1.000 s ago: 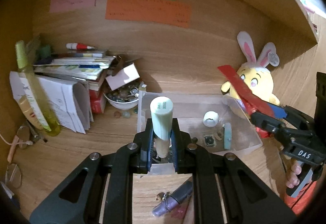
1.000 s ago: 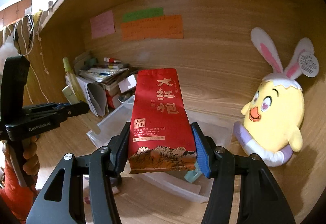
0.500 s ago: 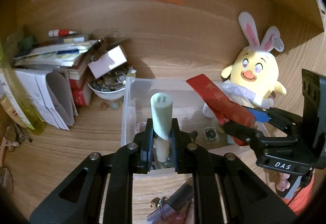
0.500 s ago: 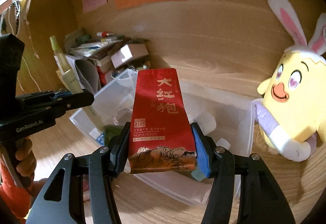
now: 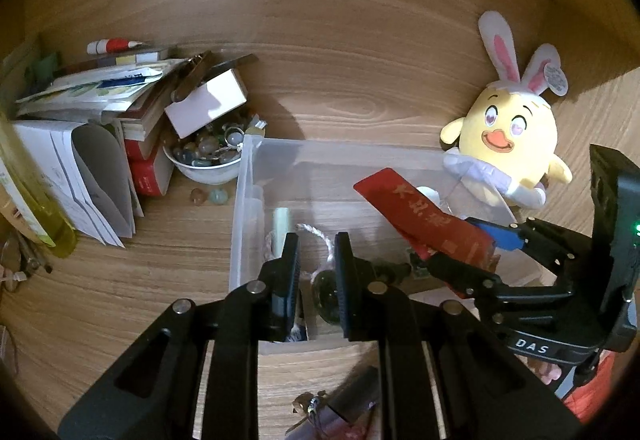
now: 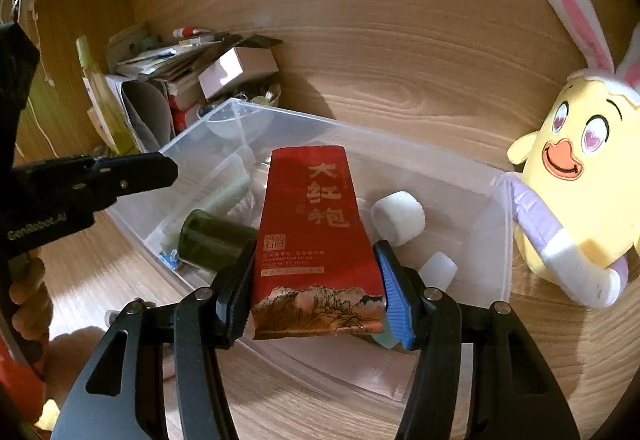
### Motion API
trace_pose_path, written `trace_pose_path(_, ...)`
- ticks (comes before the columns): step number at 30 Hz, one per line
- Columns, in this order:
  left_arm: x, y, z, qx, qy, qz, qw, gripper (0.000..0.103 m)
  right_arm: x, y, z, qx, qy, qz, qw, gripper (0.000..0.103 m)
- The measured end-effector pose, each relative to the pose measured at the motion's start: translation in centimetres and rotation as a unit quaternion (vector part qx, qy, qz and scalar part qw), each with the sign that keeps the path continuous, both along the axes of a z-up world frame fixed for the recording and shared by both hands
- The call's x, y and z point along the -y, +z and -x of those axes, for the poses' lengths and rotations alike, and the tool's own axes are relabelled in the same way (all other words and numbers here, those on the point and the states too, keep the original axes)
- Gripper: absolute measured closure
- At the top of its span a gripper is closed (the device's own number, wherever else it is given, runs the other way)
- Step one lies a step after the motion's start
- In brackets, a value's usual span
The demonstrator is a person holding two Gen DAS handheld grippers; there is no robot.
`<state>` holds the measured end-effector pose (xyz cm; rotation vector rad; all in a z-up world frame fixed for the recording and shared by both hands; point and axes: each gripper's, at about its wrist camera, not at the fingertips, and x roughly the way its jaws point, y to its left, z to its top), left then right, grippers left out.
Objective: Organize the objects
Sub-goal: 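Carry the white tube and red packet into the clear box and open both tools, then move both tools back toward the lipsticks and purple bottle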
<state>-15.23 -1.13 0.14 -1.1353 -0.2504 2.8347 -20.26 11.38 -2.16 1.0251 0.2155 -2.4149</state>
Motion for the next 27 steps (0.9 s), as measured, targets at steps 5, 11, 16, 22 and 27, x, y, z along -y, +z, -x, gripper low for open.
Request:
trace_pose_path(5,0.0,0.8,-1.0,-0.014,-0.001,-0.002,0.9999,0.06,0.1,-0.1,0.1,-0.001,-0.01,-0.017,1.0,0.045)
trace_pose_path(11,-0.1,1.8,-2.4,-0.028,-0.004,0.005,0.9996,0.044,0.5,0.8,-0.9,-0.017,-0.003,-0.024,1.0,0.031)
trace_pose_path(16,0.4,2.9,-3.9,-0.041,0.002,0.004,0.9992,0.028,1.0,2.0,-2.2,-0.038,0.002,-0.03,0.999,0.027)
trace_pose_path(22,1.0,4.1,-5.8,-0.057,0.008,0.015,0.9982,0.017,1.4,3.5,-4.5,-0.067,0.011,-0.033,0.997,0.02)
trace_pose_path(27,1.6,4.4,-7.6,-0.069,0.012,0.03,0.9971,0.015,1.9,4.1,-6.7,-0.085,0.03,-0.031,0.996,0.02)
